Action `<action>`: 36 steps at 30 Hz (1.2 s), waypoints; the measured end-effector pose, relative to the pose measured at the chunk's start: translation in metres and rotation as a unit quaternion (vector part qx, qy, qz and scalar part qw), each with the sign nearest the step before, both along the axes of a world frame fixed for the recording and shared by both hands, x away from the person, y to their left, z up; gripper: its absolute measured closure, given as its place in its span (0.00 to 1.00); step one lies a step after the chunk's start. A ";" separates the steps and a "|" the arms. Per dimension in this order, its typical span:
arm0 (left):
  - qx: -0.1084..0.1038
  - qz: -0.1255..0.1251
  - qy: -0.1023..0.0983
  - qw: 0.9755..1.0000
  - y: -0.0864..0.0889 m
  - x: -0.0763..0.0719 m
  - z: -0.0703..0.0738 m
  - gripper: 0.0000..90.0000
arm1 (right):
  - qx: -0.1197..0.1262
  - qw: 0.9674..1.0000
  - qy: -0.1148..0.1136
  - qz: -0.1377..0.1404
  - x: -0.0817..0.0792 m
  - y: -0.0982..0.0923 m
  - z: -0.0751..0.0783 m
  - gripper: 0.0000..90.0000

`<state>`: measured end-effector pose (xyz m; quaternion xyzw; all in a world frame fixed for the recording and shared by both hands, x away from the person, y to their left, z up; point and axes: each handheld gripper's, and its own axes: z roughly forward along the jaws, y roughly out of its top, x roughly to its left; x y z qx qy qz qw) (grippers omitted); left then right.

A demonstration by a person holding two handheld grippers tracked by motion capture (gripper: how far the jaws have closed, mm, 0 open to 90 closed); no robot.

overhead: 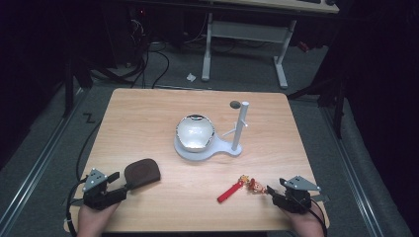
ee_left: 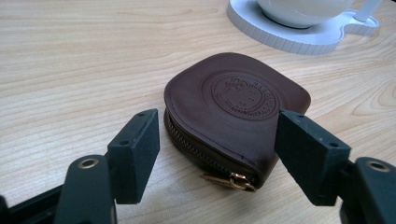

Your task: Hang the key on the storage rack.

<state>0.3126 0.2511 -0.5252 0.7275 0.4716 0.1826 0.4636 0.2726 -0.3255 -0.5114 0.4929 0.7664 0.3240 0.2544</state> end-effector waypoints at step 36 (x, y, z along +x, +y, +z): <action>-0.028 -0.015 -0.002 0.999 0.003 -0.001 0.003 0.36 | -0.129 0.970 0.174 0.111 0.021 0.031 0.023 0.42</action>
